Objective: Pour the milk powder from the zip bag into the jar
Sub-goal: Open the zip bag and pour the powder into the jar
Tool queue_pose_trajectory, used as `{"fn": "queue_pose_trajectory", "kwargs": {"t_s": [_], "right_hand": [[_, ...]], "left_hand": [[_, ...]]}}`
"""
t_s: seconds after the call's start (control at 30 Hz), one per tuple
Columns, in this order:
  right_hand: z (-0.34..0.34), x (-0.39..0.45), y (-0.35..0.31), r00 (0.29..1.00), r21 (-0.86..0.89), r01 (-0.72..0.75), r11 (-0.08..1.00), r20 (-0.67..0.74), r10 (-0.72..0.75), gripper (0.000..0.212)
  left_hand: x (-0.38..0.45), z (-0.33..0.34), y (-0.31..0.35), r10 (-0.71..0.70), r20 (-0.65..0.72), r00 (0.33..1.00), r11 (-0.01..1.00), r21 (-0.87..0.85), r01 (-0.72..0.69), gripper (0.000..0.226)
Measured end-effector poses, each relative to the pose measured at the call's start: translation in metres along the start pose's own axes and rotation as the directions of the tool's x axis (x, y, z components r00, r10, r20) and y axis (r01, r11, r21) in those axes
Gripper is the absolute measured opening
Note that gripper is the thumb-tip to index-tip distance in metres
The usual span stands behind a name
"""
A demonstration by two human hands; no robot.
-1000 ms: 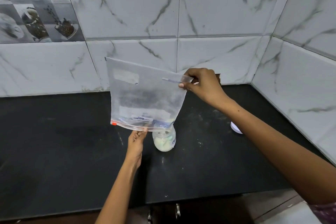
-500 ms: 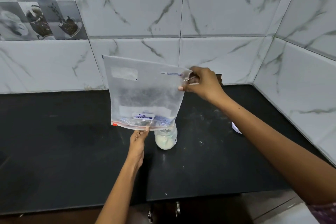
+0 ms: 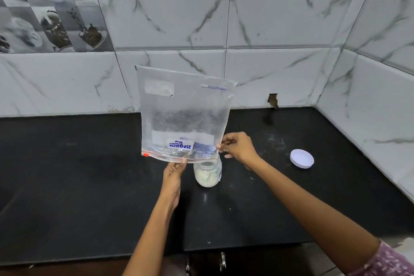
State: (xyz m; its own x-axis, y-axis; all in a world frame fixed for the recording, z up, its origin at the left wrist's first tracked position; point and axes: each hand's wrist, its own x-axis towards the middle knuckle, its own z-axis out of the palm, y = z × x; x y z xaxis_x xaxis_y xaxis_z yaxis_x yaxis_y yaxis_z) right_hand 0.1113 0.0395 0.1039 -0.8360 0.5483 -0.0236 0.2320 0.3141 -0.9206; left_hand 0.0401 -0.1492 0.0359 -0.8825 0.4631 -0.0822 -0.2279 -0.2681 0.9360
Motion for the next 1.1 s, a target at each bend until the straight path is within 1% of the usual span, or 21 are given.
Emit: {"fn": "queue_pose_trajectory", "kwargs": {"t_s": [0.1,0.17,0.3,0.37,0.53,0.63,0.67,0.77,0.8,0.9,0.93,1.0,1.1], "right_hand": [[0.006,-0.003,0.006,1.000,0.046,0.013,0.999,-0.027,-0.012,0.015],[0.009,-0.004,0.007,0.999,0.019,0.032,0.999,-0.026,-0.031,0.016],[0.009,-0.002,0.002,0.991,0.016,0.088,0.996,-0.099,-0.086,0.010],[0.012,-0.001,0.001,0.993,-0.006,0.099,0.995,-0.063,-0.099,0.010],[0.013,0.000,0.000,0.995,-0.044,0.089,0.995,-0.035,-0.090,0.012],[0.006,0.004,-0.002,0.989,-0.019,0.073,0.997,-0.124,-0.074,0.008],[0.006,0.004,-0.002,0.989,-0.018,0.069,0.997,-0.134,-0.071,0.010],[0.008,0.001,0.000,0.995,-0.087,0.074,0.993,-0.057,-0.079,0.011],[0.008,0.000,0.000,0.995,-0.103,0.075,0.992,-0.054,-0.081,0.011],[0.002,0.003,-0.002,0.988,-0.061,0.051,0.997,-0.146,-0.059,0.018],[0.002,0.003,-0.002,0.988,-0.059,0.051,0.997,-0.140,-0.059,0.021],[0.004,0.001,-0.001,0.994,-0.088,0.058,0.994,-0.091,-0.066,0.022],[0.004,0.000,0.003,0.990,-0.044,0.046,0.998,-0.129,-0.051,0.023]], "left_hand": [[0.000,-0.001,0.000,0.009,-0.016,1.000,1.000,-0.004,-0.009,0.028],[0.000,-0.003,-0.001,0.015,-0.023,1.000,1.000,-0.005,-0.015,0.028],[0.000,-0.002,-0.002,0.013,-0.018,1.000,1.000,0.000,-0.013,0.023],[0.000,-0.001,-0.003,0.010,-0.014,1.000,1.000,-0.003,-0.010,0.024],[0.002,-0.004,-0.006,0.006,-0.024,1.000,1.000,-0.021,-0.006,0.022],[0.003,-0.003,-0.005,0.012,-0.007,1.000,1.000,-0.004,-0.012,0.021],[0.003,-0.002,-0.005,0.013,-0.006,1.000,1.000,0.003,-0.013,0.022],[0.003,-0.001,-0.006,0.026,-0.008,1.000,1.000,0.007,-0.026,0.022],[0.003,-0.001,-0.006,0.024,-0.010,1.000,1.000,0.005,-0.024,0.021],[0.005,0.002,-0.006,0.015,-0.020,1.000,1.000,-0.007,-0.015,0.021],[0.005,0.002,-0.007,0.013,-0.028,1.000,1.000,-0.015,-0.014,0.022],[0.006,0.002,-0.008,0.011,-0.064,0.998,1.000,-0.024,-0.012,0.020],[0.006,0.001,-0.010,-0.004,-0.097,0.995,1.000,-0.011,0.003,0.010]]}}
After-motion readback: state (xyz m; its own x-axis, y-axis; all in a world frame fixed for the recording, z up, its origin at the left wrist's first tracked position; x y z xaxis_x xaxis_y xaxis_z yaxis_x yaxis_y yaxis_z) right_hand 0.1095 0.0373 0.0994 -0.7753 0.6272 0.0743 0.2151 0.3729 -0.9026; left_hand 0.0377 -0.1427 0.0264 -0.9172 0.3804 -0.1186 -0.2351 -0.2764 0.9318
